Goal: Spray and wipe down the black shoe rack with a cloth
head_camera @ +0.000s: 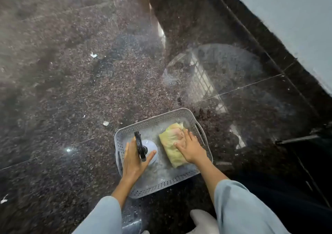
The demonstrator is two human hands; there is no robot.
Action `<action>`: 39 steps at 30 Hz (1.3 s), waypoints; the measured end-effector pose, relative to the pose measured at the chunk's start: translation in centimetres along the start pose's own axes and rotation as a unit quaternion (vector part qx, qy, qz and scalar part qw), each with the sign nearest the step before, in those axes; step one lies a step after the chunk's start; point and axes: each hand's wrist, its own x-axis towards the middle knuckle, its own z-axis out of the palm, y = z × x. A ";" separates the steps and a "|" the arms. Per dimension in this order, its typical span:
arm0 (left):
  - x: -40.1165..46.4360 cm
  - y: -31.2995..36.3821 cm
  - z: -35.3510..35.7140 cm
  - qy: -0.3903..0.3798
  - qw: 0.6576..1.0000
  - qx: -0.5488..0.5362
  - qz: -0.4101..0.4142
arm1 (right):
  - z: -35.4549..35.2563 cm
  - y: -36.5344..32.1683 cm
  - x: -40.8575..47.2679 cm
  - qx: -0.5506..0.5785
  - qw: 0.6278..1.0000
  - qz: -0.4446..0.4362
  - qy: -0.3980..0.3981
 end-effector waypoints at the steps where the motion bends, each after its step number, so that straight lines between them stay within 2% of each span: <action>1: 0.2 0.1 0.2 0.015 0.999 -0.029 -0.006 | 0.2 0.1 0.6 0.012 1.000 0.002 -0.003; 6: 0.2 -0.2 0.8 0.021 0.998 -0.047 -0.040 | 1.1 0.1 2.1 0.067 0.994 0.060 -0.054; 11: 0.6 0.3 1.1 0.038 0.996 -0.069 -0.047 | 1.8 1.0 3.1 0.081 0.991 0.106 -0.007; 13: 0.8 0.2 1.0 0.033 0.995 -0.071 -0.053 | 1.9 1.0 3.9 0.128 0.983 0.129 -0.022; 16: 1.2 -0.2 0.9 0.012 0.994 -0.088 -0.060 | 1.7 0.6 4.5 0.198 0.972 0.108 -0.067; 19: 1.6 -0.1 0.8 -0.002 0.991 -0.122 -0.063 | 1.4 -0.3 4.2 0.296 0.944 0.111 -0.096; 22: 1.9 0.8 0.2 0.007 0.989 -0.149 -0.021 | -0.4 -1.5 3.6 0.340 0.930 0.112 -0.086; 24: 2.3 1.8 -0.2 0.012 0.989 -0.149 0.014 | -2.5 -2.5 3.1 0.420 0.900 0.100 -0.061; 27: 3.2 4.8 -1.0 0.021 0.987 -0.152 0.043 | -6.4 -3.4 2.1 0.506 0.862 0.037 -0.013; 29: 3.9 8.0 -1.7 0.034 0.982 -0.165 0.080 | -9.8 -3.8 0.9 0.543 0.840 -0.015 0.000; 33: 5.8 14.8 -2.5 0.020 0.971 -0.199 0.133 | -17.1 -2.9 -2.6 0.597 0.799 -0.065 0.044; 39: 6.7 28.0 -2.6 -0.047 0.933 -0.201 0.296 | -27.3 0.7 -11.4 0.647 0.721 -0.148 0.198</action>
